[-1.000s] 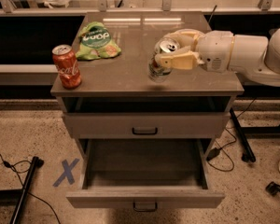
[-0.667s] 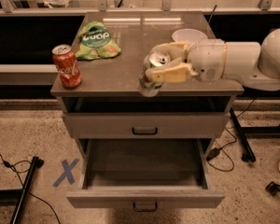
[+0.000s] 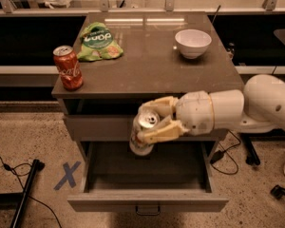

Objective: Place 7up can into middle drawer

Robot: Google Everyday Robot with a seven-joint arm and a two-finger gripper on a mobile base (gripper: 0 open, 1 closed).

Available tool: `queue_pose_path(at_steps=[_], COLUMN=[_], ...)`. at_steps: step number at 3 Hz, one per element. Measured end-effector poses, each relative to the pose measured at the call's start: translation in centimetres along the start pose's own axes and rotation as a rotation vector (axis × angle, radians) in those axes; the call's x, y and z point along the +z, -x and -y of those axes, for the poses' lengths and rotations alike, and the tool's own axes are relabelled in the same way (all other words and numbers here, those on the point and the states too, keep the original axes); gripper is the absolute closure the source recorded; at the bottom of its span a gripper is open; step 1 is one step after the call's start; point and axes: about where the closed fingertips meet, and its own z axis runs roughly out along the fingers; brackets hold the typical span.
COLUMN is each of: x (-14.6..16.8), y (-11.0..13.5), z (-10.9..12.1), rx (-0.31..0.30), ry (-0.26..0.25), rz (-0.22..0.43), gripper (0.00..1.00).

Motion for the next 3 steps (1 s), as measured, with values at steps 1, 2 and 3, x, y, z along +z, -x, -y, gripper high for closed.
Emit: queue_pose_path(at_steps=[1,2,3], x=[0.8,1.3,1.9], y=[-0.9,-2.1,-8.8], z=[-1.0,-1.2,-1.0], rx=[0.018,0.019,0.092], ry=[0.024,-0.003,-0.043], rz=[-0.008,-0.054,-0.108], gripper=[1.00,1.00,1.00])
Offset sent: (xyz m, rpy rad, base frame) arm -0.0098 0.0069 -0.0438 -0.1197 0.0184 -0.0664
